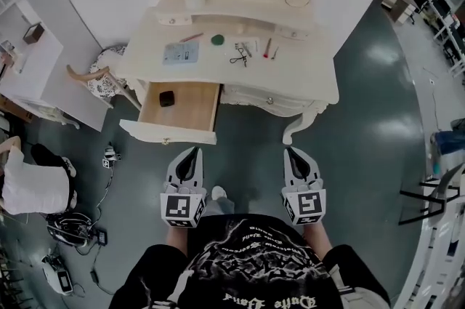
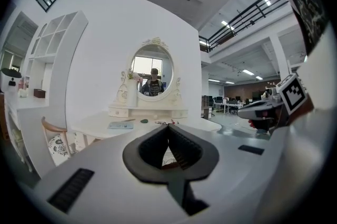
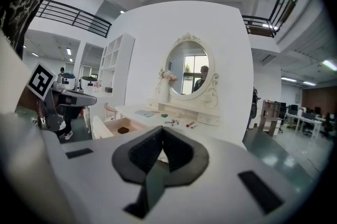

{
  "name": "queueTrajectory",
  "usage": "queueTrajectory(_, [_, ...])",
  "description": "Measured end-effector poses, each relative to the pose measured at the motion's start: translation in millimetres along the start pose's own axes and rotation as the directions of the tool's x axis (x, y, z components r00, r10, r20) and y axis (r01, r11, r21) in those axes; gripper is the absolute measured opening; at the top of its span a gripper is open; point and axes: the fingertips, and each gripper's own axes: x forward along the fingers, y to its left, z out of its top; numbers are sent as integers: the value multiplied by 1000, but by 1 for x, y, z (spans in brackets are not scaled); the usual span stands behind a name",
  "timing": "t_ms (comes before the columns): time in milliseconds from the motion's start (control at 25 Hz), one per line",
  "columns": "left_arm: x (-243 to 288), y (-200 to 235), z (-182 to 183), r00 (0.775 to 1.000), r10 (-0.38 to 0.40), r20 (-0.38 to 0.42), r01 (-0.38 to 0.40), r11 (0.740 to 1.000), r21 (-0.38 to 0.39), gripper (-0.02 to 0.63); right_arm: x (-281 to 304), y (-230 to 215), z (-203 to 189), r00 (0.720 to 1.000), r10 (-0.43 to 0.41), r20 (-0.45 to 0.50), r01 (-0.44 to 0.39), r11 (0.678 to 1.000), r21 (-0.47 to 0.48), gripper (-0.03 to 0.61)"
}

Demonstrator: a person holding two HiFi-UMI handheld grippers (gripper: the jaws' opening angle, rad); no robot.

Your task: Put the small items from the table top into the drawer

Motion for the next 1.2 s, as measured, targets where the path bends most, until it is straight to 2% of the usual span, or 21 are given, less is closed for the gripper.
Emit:
queueTrajectory(240, [24, 26, 10, 999, -48, 1, 48, 998, 27, 15, 27, 2, 13, 999, -50, 2, 49, 999, 13, 11])
queueTrajectory(520, [40, 48, 15, 997, -73, -5, 73, 997, 33, 15, 53, 14, 10, 997, -56, -48, 57, 998, 25, 11])
queueTrajectory(880, [37, 64, 11, 998, -60, -18, 61, 998, 25, 15, 60, 19, 5, 996, -59, -68, 62, 997, 48, 11])
queueTrajectory(1200, [32, 72, 3, 1000, -7, -30, 8, 1000, 15, 15, 70, 21, 0, 997, -24, -76, 27, 999, 36, 11])
